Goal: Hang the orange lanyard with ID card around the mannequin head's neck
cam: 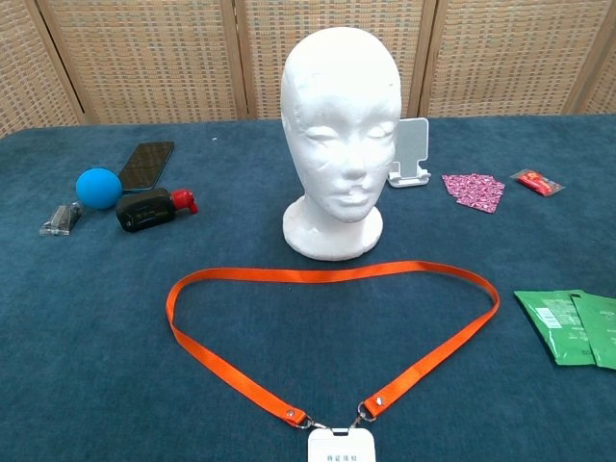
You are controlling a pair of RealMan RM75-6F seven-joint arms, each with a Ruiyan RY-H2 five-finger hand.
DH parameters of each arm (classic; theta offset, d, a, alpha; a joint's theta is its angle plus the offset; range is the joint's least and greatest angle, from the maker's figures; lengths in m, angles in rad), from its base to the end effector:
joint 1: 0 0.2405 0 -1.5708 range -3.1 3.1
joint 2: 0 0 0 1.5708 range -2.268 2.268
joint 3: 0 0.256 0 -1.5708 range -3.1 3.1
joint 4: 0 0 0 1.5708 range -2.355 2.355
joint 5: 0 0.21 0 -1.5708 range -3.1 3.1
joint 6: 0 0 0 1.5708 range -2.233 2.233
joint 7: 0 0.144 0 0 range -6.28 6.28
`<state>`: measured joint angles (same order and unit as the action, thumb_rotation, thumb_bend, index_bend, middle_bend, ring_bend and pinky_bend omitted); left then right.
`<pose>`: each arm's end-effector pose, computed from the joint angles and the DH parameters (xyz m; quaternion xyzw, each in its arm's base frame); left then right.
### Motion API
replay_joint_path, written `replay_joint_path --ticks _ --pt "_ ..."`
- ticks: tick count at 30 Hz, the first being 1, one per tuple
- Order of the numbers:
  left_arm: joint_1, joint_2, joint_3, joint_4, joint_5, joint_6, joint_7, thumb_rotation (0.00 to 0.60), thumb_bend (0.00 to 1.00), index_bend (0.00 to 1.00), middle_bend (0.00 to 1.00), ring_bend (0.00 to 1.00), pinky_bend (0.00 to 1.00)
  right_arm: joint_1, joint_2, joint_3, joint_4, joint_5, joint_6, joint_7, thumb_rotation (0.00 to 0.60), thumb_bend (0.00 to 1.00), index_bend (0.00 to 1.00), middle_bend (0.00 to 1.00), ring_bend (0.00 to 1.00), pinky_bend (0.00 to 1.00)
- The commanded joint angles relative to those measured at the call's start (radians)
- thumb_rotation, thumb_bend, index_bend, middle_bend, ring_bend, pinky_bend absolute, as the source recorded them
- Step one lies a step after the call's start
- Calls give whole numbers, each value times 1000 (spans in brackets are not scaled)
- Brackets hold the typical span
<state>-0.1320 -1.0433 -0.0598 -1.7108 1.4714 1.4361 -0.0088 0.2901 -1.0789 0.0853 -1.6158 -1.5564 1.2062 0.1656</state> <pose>-0.2933 0.1957 0.1701 -0.5982 -0.4003 -0.3974 0.5693 -0.2758 -0.2454 0.1375 0.6688 -0.4183 0.4037 0.4634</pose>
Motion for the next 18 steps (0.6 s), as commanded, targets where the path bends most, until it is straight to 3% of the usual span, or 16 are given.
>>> replay_joint_path --ticks 1,4,10,18 --pt "-5 -4 -3 2 -11 -10 8 600 0 0 0 0 0 95 2 35 -16 59 -131 39 600 235 387 0 0 0" --pt "-12 -9 -5 6 -24 -26 13 600 0 0 0 0 0 159 -27 67 -28 156 -232 -32 600 286 402 0 0 0" --pt "-21 -15 -9 14 -41 -45 17 600 0 0 0 0 0 241 -108 112 -40 379 -335 -178 600 380 431 0 0 0" --pt "-34 -26 -10 29 -63 -75 25 600 0 0 0 0 0 328 -234 107 11 627 -396 -324 600 441 458 0 0 0"
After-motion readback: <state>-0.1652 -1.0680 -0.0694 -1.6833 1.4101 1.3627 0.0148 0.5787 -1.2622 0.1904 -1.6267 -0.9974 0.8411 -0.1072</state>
